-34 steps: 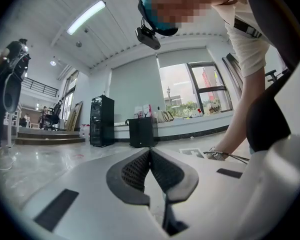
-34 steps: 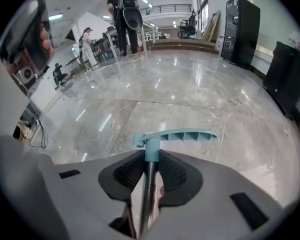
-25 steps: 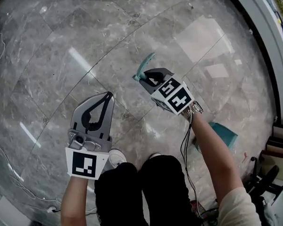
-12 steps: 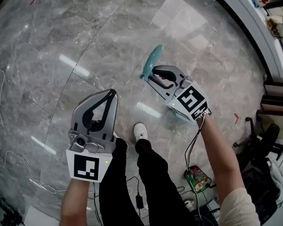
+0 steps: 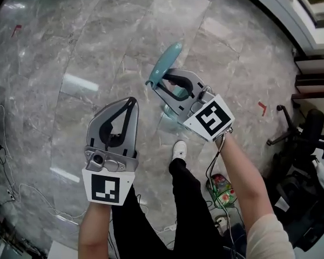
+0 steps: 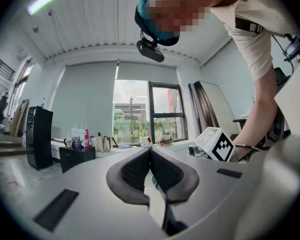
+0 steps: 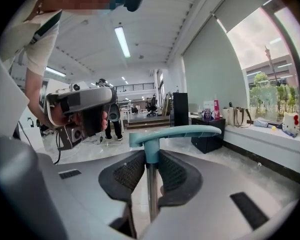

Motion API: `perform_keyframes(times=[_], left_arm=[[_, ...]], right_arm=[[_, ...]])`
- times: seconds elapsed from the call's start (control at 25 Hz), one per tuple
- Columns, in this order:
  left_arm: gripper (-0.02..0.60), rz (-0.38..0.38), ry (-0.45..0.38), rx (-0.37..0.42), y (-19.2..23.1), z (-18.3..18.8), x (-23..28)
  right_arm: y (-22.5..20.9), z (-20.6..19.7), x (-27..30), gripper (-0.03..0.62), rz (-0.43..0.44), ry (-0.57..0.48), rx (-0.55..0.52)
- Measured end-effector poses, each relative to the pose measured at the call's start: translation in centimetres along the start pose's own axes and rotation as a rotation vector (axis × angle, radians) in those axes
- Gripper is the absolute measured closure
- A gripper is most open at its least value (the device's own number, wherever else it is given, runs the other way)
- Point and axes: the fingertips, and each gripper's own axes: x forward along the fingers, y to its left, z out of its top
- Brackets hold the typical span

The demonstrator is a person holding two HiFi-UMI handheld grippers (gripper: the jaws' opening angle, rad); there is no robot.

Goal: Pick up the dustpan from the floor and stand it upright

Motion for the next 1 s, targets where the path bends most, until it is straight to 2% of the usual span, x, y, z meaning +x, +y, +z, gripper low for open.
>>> perform_keyframes(times=[0.28,0.36,0.56,0.64,0.76,1.0], left_arm=[[0.571,-0.018,0.001,-0.092,-9.7,0.0,4.7],[0.571,-0.030,0.023,-0.093,-12.2,-0.1,5.3],[0.571,-0.012,0.054,-0.093,-14.8,0.1,6.6],[0.571,-0.014,0.054,-0.097,-15.7,0.4,6.8],[0.571,-0.053,0.060,-0.104,-16.6,0.9,7.0],[0.571,-0.164,0.061,-0.130,-17.4,3.0,6.0]], right_arm=[[-2.1,-0.7,-9.6,0.494,-0.081,-0.148,0.071],[-2.6,-1.4,-12.3,0.494,-0.108,-0.167,0.082],[-2.6,-2.4,-14.7,0.494,-0.166,-0.163,0.039],[-2.7,-2.5,-15.4,0.493,-0.187,-0.160,0.065],[-2.9,-2.8,-15.9,0.493,-0.210,-0.125,0.106],[-2.8,-2.7,-20.6,0.494,-0.404,-0.045,0.236]])
